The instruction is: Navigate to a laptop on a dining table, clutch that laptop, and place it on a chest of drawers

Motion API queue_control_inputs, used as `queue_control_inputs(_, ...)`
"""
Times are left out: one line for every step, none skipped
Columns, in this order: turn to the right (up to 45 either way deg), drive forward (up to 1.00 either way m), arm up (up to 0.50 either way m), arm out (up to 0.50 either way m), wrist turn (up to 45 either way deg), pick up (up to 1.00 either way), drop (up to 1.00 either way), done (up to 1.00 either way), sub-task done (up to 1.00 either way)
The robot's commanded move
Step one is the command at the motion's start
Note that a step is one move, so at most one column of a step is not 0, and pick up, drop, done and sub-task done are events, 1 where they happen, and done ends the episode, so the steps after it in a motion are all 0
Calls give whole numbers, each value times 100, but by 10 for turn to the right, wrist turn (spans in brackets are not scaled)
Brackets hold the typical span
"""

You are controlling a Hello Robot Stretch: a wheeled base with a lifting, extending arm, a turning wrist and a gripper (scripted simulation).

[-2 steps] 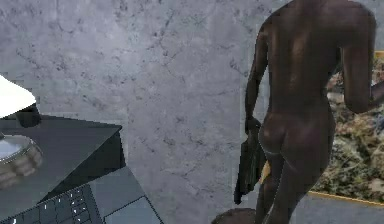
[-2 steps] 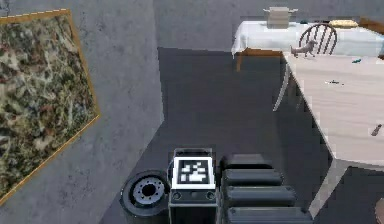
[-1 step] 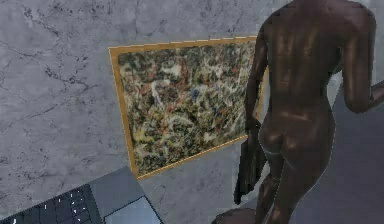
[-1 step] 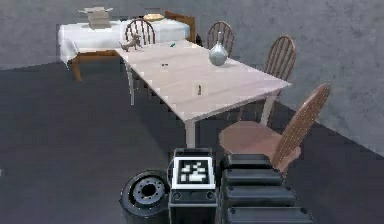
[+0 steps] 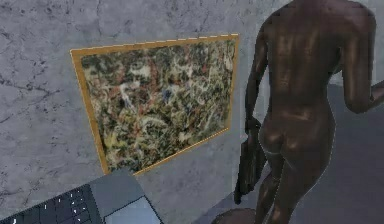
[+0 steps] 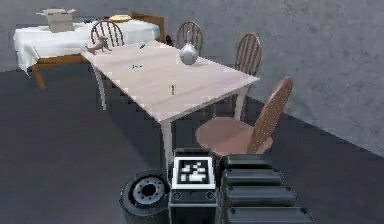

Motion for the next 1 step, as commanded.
queue_control_inputs(30,0,0,0,0,0,0,0,0)
